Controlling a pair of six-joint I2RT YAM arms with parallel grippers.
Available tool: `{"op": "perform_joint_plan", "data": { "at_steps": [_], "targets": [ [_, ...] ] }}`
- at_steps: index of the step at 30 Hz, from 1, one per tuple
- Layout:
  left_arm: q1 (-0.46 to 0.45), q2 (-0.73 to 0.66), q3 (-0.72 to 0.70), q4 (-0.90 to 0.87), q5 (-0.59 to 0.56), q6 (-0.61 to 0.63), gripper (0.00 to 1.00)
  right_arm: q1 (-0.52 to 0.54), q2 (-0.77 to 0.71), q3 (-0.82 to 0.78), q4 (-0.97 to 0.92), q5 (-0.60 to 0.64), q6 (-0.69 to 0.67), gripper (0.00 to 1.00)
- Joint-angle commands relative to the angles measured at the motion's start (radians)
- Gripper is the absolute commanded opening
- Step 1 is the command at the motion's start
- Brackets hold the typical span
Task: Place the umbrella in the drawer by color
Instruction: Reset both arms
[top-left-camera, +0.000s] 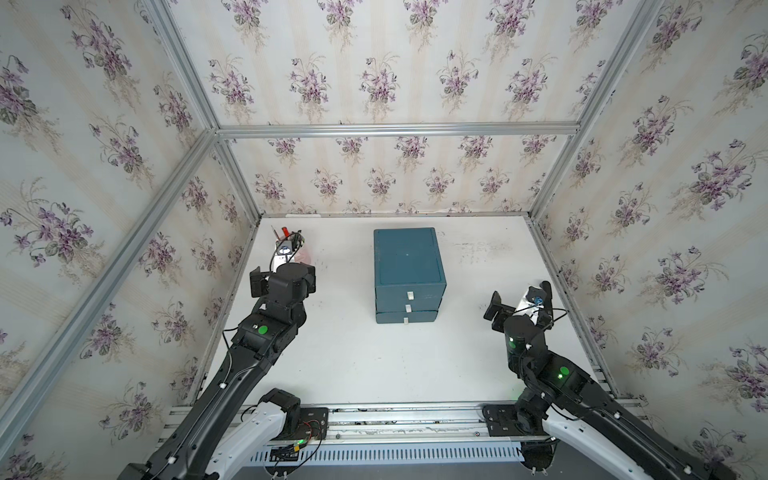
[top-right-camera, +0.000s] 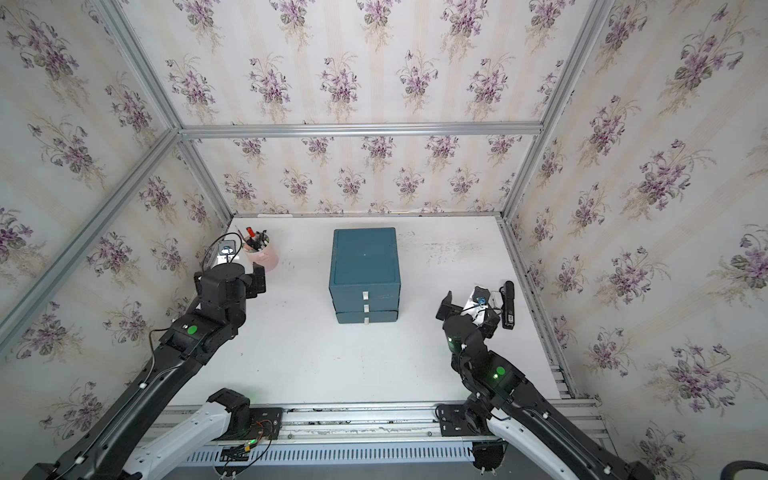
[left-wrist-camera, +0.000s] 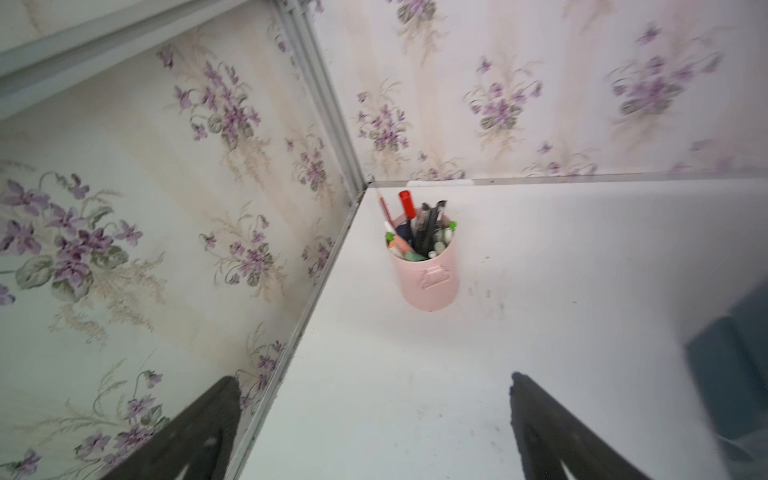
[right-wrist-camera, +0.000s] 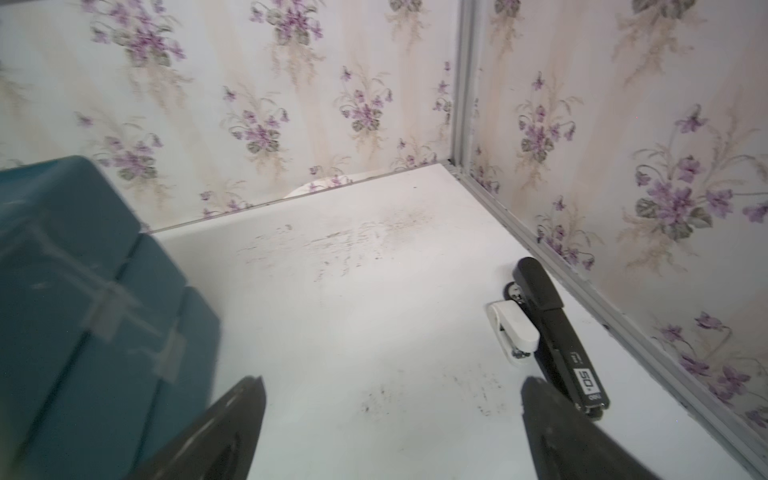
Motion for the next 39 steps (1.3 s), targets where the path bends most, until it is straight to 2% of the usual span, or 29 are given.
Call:
{"op": "perform_joint_plan", "data": {
  "at_steps": [1, 4, 6, 8, 10, 12, 14, 16, 18, 20, 21, 23, 24, 25, 26, 27, 29, 31, 32, 34, 39],
  "targets": [
    [0.108, 0.095, -0.082, 0.185, 0.076, -0.059, 1.0, -0.153, 0.143, -0.006, 0.196, -0.135, 0.002, 1.0],
    [0.155, 0.254, -0.152, 0.312, 0.077, -0.088, 1.0, -0.179, 0.339, -0.024, 0.328, -0.046, 0.003, 1.0],
    [0.176, 0.337, -0.182, 0.396, 0.094, -0.036, 1.0, -0.208, 0.421, -0.015, 0.373, -0.024, 0.009, 1.0],
    [0.204, 0.393, -0.218, 0.501, 0.116, 0.024, 1.0, -0.24, 0.452, -0.018, 0.443, -0.006, -0.02, 1.0],
    [0.254, 0.417, -0.253, 0.574, 0.185, 0.005, 1.0, -0.269, 0.465, -0.087, 0.64, 0.025, -0.129, 1.0],
    [0.294, 0.432, -0.26, 0.592, 0.278, -0.008, 1.0, -0.325, 0.506, -0.141, 0.765, 0.02, -0.157, 1.0],
    [0.303, 0.447, -0.254, 0.628, 0.316, -0.014, 1.0, -0.394, 0.57, -0.177, 0.84, -0.04, -0.116, 1.0],
    [0.309, 0.458, -0.246, 0.638, 0.402, 0.02, 1.0, -0.431, 0.626, -0.159, 0.892, -0.104, -0.144, 1.0],
    [0.309, 0.465, -0.246, 0.662, 0.472, 0.035, 1.0, -0.436, 0.687, -0.185, 1.094, -0.162, -0.213, 1.0],
    [0.309, 0.458, -0.293, 0.761, 0.51, 0.007, 1.0, -0.445, 0.762, -0.203, 1.281, -0.257, -0.27, 1.0],
    [0.298, 0.464, -0.353, 0.887, 0.519, 0.026, 1.0, -0.448, 0.803, -0.206, 1.356, -0.337, -0.312, 1.0],
    [0.28, 0.489, -0.391, 0.97, 0.585, 0.081, 1.0, -0.471, 0.939, -0.221, 1.542, -0.497, -0.37, 1.0],
    [0.267, 0.549, -0.402, 1.026, 0.585, 0.101, 1.0, -0.483, 1.001, -0.217, 1.603, -0.564, -0.395, 1.0],
    [0.253, 0.586, -0.409, 1.1, 0.574, 0.123, 1.0, -0.488, 0.986, -0.194, 1.545, -0.584, -0.39, 1.0],
    [0.245, 0.588, -0.391, 1.069, 0.57, 0.127, 1.0, -0.512, 0.954, -0.165, 1.406, -0.638, -0.361, 1.0],
    [0.243, 0.579, -0.349, 0.966, 0.558, 0.113, 1.0, -0.547, 0.982, -0.172, 1.467, -0.693, -0.349, 1.0],
    [0.242, 0.587, -0.356, 0.998, 0.554, 0.117, 1.0, -0.55, 0.958, -0.16, 1.401, -0.7, -0.345, 1.0],
    [0.242, 0.585, -0.352, 0.982, 0.553, 0.117, 1.0, -0.551, 0.976, -0.175, 1.468, -0.702, -0.352, 1.0],
    [0.241, 0.58, -0.349, 0.971, 0.552, 0.115, 1.0, -0.551, 0.961, -0.163, 1.414, -0.7, -0.347, 1.0],
    [0.232, 0.583, -0.349, 0.974, 0.541, 0.123, 1.0, -0.548, 0.975, -0.175, 1.466, -0.697, -0.354, 1.0],
    [0.229, 0.583, -0.347, 0.972, 0.538, 0.124, 1.0, -0.548, 0.966, -0.166, 1.434, -0.702, -0.358, 1.0]
  ]
}}
